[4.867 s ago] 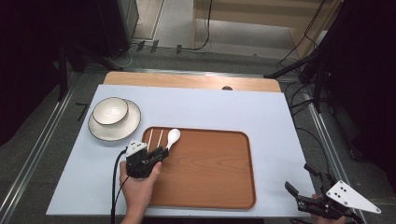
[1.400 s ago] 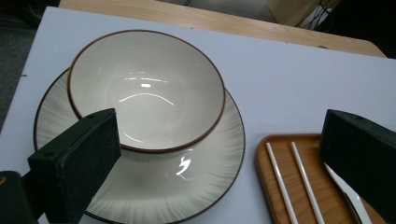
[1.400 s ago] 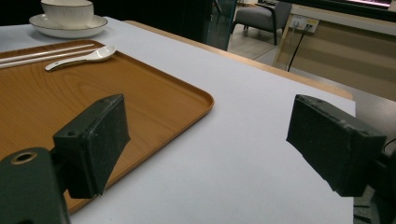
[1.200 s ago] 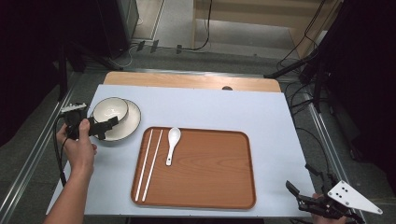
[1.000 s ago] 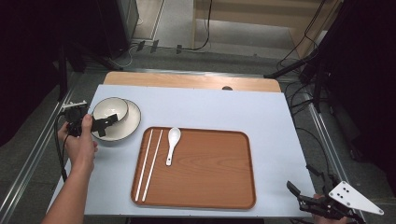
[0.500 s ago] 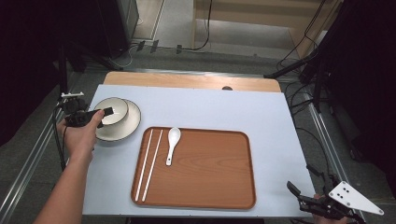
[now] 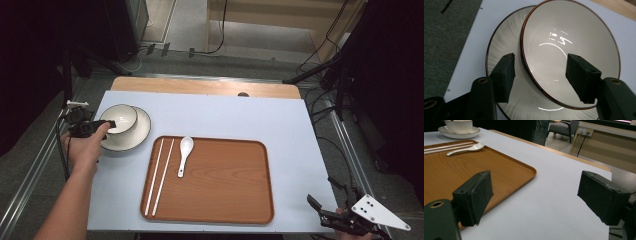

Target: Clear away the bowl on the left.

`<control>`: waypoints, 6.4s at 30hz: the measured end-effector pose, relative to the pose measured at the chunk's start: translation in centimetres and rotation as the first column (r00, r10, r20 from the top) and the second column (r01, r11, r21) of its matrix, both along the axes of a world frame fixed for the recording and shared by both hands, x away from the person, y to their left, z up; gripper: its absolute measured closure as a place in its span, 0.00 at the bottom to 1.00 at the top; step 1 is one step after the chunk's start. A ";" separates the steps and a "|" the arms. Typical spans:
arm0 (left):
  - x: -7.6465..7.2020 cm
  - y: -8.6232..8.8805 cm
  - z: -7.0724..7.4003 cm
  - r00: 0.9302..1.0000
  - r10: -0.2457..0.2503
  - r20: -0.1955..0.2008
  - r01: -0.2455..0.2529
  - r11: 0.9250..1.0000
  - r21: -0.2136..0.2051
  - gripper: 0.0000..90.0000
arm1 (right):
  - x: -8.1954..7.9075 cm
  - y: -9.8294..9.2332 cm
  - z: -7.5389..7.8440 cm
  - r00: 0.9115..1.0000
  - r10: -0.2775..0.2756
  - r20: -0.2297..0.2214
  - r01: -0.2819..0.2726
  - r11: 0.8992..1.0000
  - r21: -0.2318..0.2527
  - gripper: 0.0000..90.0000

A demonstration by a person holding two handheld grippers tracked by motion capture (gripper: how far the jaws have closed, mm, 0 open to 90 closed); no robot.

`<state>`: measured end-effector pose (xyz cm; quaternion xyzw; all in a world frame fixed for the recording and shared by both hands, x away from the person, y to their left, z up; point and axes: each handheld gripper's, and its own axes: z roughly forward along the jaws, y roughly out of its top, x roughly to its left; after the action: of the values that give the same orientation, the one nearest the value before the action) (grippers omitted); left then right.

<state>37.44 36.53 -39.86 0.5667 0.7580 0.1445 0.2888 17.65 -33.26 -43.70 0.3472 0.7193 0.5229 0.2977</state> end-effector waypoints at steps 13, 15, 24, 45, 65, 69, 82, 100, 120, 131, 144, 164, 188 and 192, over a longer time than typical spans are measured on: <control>0.7 0.3 -1.6 0.997 0.056 -0.051 -0.058 0.998 -0.025 0.74 | 0.0 0.0 -0.1 1.000 0.001 -0.003 -0.001 1.000 -0.001 0.15; 0.7 0.5 -1.7 0.996 0.065 -0.053 -0.068 0.996 -0.049 0.79 | 0.0 0.0 -0.1 1.000 0.002 -0.003 -0.002 1.000 -0.004 0.15; 0.5 0.1 -2.0 0.997 0.071 -0.032 -0.074 0.994 -0.083 0.92 | 0.0 0.1 -0.2 1.000 -0.004 -0.007 0.004 1.000 -0.001 0.15; -3.1 -0.1 -0.9 0.993 -0.039 0.112 0.047 0.996 -0.074 0.92 | 0.1 0.1 -0.2 1.000 -0.011 -0.004 0.011 1.000 0.001 0.15; -6.8 -4.1 0.7 0.967 -0.187 0.175 0.194 0.981 -0.020 0.92 | 0.0 -0.2 -0.2 1.000 -0.010 -0.002 0.010 1.000 0.014 0.15; -7.8 -5.1 0.9 0.959 -0.214 0.185 0.223 0.974 -0.032 0.92 | 0.0 -0.2 -0.2 1.000 -0.012 -0.001 0.012 1.000 0.014 0.15; -10.9 -8.2 0.4 0.933 -0.308 0.184 0.319 0.947 -0.034 0.92 | 0.0 -0.1 -0.1 1.000 -0.012 0.004 0.012 1.000 0.014 0.15; -14.2 -12.5 -0.5 0.880 -0.455 0.136 0.462 0.886 -0.023 0.92 | 0.0 0.1 -0.1 1.000 -0.013 0.006 0.013 1.000 0.016 0.15; -15.4 -15.0 -2.3 0.839 -0.542 0.057 0.544 0.839 -0.032 0.92 | 0.0 0.1 -0.1 1.000 -0.011 0.006 0.011 1.000 0.015 0.15; -15.4 -15.1 -2.9 0.834 -0.551 0.034 0.552 0.832 -0.044 0.92 | 0.0 0.2 -0.1 1.000 -0.010 0.006 0.010 1.000 0.013 0.15; -15.0 -15.5 -3.5 0.829 -0.558 0.027 0.559 0.828 -0.051 0.92 | 0.0 0.3 -0.1 1.000 -0.008 0.005 0.008 1.000 0.006 0.15; -14.8 -14.5 -2.4 0.796 -0.582 0.168 0.601 0.794 -0.096 0.45 | 0.0 0.4 -0.2 1.000 -0.006 0.004 0.006 1.000 0.006 0.15; -14.8 -11.2 -0.9 0.786 -0.542 0.299 0.563 0.826 0.016 0.00 | 0.0 0.3 0.0 1.000 -0.010 0.006 0.010 1.000 0.010 0.15; -14.4 -10.5 -0.9 0.806 -0.506 0.307 0.521 0.852 0.037 0.00 | 0.0 0.3 0.0 1.000 -0.009 0.010 0.009 1.000 0.009 0.15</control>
<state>23.02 25.98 -40.71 0.7139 0.5256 0.1282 0.4445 17.67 -32.97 -43.68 0.3493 0.7138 0.5266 0.3020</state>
